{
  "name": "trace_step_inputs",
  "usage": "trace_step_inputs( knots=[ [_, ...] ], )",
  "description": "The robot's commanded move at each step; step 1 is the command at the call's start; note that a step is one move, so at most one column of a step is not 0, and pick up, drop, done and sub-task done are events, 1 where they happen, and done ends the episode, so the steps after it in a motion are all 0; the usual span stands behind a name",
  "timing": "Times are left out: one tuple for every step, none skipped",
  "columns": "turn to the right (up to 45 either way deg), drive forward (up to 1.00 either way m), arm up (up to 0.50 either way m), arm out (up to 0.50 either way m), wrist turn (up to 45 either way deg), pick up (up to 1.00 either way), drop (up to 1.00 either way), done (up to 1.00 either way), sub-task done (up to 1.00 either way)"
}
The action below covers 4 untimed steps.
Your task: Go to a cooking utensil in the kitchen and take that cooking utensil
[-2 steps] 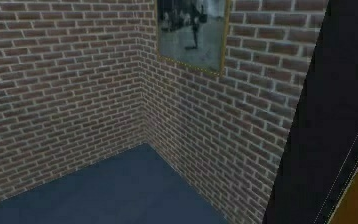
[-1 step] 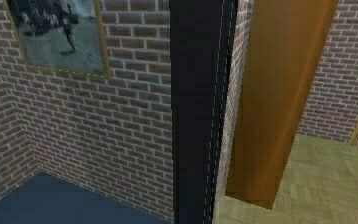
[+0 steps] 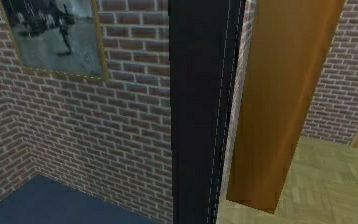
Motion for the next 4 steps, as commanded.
trace_step_inputs(
  knots=[
    [-45.0, 0.0, 0.0, 0.0, 0.0, 0.0, 0.0, 0.0, 0.0],
    [-45.0, 0.0, 0.0, 0.0, 0.0, 0.0, 0.0, 0.0, 0.0],
    [-21.0, 0.0, 0.0, 0.0, 0.0, 0.0, 0.0, 0.0, 0.0],
    [0.0, 0.2, 0.0, 0.0, 0.0, 0.0, 0.0, 0.0, 0.0]
  ],
)
